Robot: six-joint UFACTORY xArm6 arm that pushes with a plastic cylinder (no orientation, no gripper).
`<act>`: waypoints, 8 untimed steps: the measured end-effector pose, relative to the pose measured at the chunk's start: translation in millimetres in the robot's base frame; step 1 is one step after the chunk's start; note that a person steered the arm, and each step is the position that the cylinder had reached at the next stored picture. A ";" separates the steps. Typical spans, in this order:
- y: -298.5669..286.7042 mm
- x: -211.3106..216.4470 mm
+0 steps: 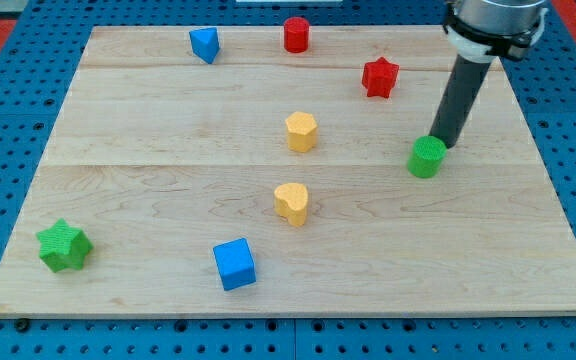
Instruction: Place the green circle parallel to the blue cube
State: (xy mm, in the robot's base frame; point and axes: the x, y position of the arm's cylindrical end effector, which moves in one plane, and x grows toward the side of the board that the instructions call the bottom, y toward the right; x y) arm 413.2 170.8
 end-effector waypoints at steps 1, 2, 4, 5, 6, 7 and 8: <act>-26.9 5.8; -33.1 27.1; -43.9 34.1; -45.5 44.7; -55.1 58.1; -62.1 77.2; -63.0 109.4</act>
State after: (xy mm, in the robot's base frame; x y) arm 522.6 107.8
